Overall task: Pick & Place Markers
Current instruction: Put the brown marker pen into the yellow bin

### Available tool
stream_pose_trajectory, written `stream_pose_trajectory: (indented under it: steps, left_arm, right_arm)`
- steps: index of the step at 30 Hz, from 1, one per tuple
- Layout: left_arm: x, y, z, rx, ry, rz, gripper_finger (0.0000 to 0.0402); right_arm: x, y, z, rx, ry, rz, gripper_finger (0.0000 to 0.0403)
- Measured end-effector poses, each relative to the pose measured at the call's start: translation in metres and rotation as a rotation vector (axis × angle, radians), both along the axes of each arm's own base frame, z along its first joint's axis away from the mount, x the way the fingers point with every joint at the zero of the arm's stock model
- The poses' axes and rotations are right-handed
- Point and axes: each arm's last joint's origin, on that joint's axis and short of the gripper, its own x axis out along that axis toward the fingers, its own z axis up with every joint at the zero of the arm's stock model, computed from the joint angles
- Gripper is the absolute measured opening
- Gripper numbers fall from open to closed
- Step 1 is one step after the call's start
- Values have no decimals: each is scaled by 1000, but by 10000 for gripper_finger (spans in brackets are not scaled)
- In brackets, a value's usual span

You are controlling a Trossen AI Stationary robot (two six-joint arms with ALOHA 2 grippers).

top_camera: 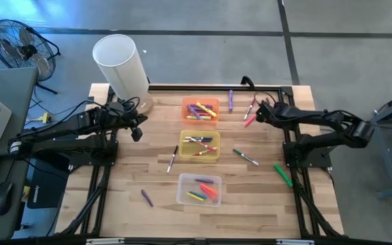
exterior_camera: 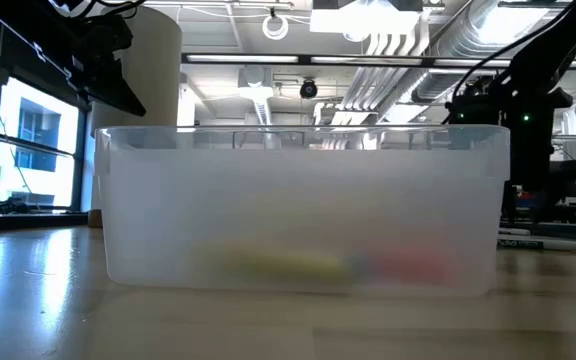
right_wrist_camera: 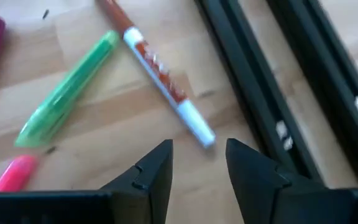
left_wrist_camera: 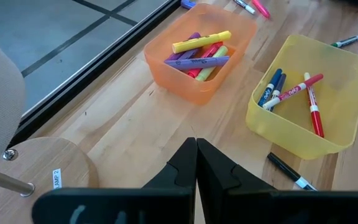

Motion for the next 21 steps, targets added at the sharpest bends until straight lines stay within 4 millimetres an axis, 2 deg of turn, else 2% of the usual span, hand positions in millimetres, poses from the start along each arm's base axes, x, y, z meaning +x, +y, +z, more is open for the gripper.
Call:
stream_pose_trajectory:
  steps: [5, 11, 21]
  left_arm:
    - [0, 0, 0, -3, -2, 2, 0]
    - [0, 0, 0, -20, -11, 13, 0]
    - [0, 0, 0, -20, -12, 13, 0]
  right_arm:
    - [-8, -9, -1, 30, 3, 2, 138]
    - [-23, -11, -21, 72, -106, 25, 138]
    - [-20, -19, -18, 24, -90, 98, 137]
